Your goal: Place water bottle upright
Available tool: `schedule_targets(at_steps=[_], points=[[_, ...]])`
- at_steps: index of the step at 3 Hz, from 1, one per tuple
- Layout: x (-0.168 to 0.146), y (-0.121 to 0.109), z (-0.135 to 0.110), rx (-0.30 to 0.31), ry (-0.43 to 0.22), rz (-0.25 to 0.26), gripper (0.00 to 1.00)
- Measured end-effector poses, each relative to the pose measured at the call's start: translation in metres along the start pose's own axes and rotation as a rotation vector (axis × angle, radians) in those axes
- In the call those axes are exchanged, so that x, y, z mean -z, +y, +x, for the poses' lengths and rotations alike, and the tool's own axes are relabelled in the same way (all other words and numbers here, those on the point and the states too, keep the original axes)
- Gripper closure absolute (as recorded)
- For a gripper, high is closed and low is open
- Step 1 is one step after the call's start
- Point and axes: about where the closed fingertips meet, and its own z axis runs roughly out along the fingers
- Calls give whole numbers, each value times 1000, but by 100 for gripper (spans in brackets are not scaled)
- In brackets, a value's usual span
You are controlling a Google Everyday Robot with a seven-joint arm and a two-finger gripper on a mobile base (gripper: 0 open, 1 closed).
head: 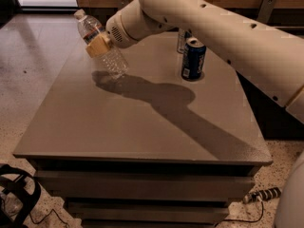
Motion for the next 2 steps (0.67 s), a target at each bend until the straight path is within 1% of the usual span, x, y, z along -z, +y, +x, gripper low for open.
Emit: schedule_targets(at_steps=[1, 2], points=[[-11, 31, 5, 31, -26, 54, 100], [-11, 31, 5, 31, -26, 54, 100]])
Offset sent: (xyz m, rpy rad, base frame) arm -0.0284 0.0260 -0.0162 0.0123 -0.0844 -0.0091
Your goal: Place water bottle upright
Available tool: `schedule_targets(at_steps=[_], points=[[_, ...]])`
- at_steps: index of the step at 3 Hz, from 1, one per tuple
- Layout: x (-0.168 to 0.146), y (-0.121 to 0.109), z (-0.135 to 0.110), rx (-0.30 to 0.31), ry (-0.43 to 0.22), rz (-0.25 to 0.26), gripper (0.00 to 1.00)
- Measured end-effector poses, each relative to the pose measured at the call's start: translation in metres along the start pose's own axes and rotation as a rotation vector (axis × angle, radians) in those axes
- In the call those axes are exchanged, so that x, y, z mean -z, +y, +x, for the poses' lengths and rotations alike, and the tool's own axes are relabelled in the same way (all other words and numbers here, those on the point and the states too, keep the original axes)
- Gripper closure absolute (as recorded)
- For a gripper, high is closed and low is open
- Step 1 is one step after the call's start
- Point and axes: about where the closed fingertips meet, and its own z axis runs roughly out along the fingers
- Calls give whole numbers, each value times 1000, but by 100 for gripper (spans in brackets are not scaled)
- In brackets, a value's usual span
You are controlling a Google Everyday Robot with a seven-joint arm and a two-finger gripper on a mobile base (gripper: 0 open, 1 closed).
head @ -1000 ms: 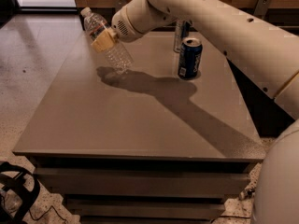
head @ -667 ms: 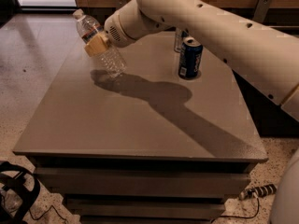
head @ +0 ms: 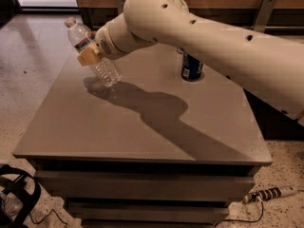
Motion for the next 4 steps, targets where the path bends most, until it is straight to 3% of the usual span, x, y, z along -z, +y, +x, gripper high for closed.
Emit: schedule_targets(at_steps=[1, 2, 3, 4], points=[[-6, 2, -1, -25, -26, -29, 100], [-16, 4, -6, -95, -74, -63, 100], [-16, 7, -11, -147, -110, -41, 100], [-17, 7, -13, -204, -200, -39, 100]])
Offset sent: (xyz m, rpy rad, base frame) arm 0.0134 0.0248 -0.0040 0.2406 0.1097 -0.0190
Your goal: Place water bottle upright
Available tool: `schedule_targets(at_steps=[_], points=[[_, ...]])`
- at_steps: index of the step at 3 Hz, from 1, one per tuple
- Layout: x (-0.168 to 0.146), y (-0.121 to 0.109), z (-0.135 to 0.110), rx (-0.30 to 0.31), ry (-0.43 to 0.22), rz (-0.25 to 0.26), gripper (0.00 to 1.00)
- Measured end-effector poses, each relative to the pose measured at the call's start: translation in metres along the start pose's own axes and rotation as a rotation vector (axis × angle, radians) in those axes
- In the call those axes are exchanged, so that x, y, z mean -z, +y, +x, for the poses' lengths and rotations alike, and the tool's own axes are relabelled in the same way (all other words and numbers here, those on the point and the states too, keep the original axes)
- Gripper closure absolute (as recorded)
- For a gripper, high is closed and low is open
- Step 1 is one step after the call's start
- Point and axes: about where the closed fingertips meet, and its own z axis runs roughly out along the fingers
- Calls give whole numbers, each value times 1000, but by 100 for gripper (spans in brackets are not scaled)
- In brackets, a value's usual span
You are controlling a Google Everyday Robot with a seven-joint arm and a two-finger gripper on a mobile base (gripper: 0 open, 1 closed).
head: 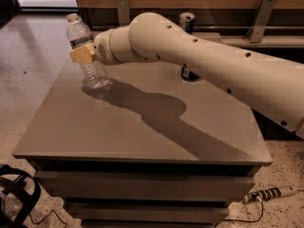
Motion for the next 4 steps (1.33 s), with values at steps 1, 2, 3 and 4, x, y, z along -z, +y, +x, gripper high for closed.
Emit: schedule_targets(at_steps=[1, 2, 3, 4], points=[[1, -4, -7, 31, -105, -34, 100], [-2, 11, -9, 81, -110, -57, 100], [-2, 10, -9, 79, -109, -54, 100], [2, 8, -11, 115, -116, -39, 100]])
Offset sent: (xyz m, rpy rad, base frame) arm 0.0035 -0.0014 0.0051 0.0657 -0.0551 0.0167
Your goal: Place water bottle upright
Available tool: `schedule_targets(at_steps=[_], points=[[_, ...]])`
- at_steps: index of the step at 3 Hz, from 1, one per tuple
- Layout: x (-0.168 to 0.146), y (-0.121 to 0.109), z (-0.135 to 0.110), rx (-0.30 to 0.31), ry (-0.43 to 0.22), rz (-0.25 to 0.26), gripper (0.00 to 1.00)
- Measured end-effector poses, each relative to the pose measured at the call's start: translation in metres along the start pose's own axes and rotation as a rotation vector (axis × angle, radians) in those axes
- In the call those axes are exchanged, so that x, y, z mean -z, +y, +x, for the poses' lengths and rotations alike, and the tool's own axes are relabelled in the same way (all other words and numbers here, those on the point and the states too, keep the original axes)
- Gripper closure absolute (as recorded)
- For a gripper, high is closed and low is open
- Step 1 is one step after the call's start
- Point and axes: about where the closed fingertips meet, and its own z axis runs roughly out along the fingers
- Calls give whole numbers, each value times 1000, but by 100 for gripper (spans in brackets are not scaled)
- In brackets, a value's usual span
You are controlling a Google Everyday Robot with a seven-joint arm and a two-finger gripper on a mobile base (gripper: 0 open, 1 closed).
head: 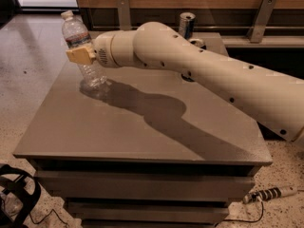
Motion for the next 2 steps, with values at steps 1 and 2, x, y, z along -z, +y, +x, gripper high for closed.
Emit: schedule_targets(at_steps=[1, 2], points=[[11, -13, -2, 44, -52, 8, 100], [22, -23, -7, 113, -103, 5, 100]])
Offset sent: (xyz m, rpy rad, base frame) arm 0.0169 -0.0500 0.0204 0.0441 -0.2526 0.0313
